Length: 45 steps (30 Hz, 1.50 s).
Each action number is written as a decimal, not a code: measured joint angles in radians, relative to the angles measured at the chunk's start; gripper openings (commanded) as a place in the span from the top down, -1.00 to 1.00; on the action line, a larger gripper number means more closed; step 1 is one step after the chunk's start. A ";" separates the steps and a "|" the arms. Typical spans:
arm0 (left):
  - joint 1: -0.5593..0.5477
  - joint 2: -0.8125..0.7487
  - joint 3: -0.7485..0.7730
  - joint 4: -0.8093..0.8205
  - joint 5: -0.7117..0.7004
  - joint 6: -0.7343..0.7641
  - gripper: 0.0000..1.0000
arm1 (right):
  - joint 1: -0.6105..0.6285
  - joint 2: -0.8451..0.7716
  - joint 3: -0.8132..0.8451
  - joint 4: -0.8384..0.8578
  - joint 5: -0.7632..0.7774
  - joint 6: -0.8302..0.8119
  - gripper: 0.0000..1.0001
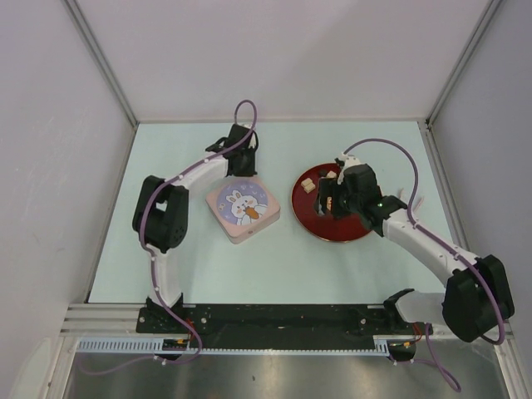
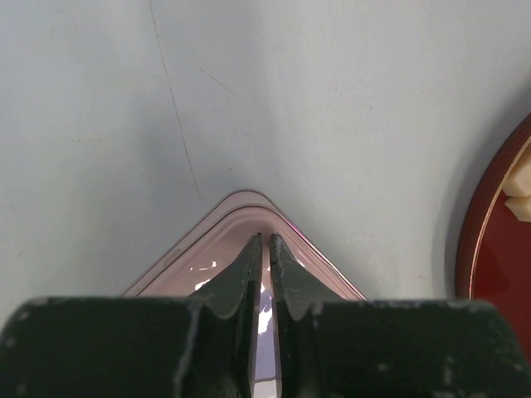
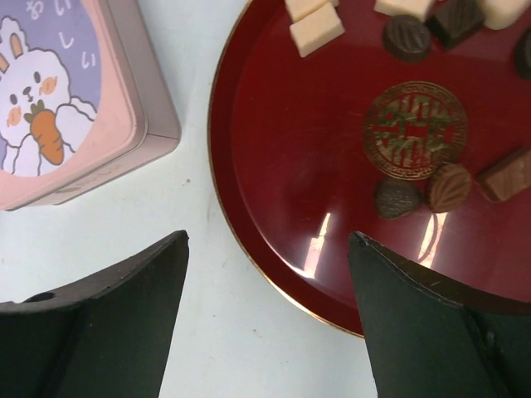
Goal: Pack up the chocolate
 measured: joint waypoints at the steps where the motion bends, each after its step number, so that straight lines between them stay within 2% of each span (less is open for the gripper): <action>1: 0.000 0.004 0.007 -0.008 0.000 0.000 0.74 | -0.003 -0.002 0.000 -0.002 0.002 -0.001 -0.64; 5: 0.000 0.022 0.042 -0.040 0.004 0.000 0.66 | -0.024 -0.019 -0.001 -0.028 0.014 -0.011 -0.64; 9: -0.001 0.022 0.057 -0.062 0.007 -0.002 0.44 | -0.064 -0.064 -0.002 -0.052 0.014 -0.022 -0.65; 10: -0.002 0.020 0.060 -0.071 0.006 -0.003 0.34 | -0.081 -0.086 -0.002 -0.055 0.015 -0.024 -0.66; 15: -0.002 -0.027 0.064 -0.142 -0.023 -0.002 0.07 | -0.180 -0.222 -0.002 -0.064 0.037 -0.029 -0.73; 18: -0.002 -0.131 0.057 -0.149 -0.060 -0.002 -0.14 | -0.253 -0.318 -0.002 -0.079 0.071 -0.033 -0.86; 19: -0.002 -0.174 0.051 -0.145 -0.072 -0.002 -0.32 | -0.270 -0.344 -0.002 -0.084 0.085 -0.035 -0.90; 21: 0.002 -0.298 0.018 -0.122 -0.099 -0.002 -0.55 | -0.313 -0.405 0.000 -0.098 0.125 -0.046 -0.96; 24: 0.005 -0.506 -0.047 -0.075 -0.136 0.007 -0.71 | -0.353 -0.470 0.010 -0.120 0.189 -0.068 -1.00; 27: 0.006 -0.693 -0.123 -0.036 -0.181 0.017 -0.99 | -0.378 -0.505 0.048 -0.142 0.252 -0.102 -1.00; 38: 0.007 -1.264 -0.462 -0.005 -0.351 0.056 -1.00 | -0.383 -0.566 0.179 -0.106 0.453 -0.213 -0.99; 45: 0.007 -1.532 -0.506 0.051 -0.451 0.109 -0.99 | -0.359 -0.567 0.205 -0.035 0.521 -0.259 -1.00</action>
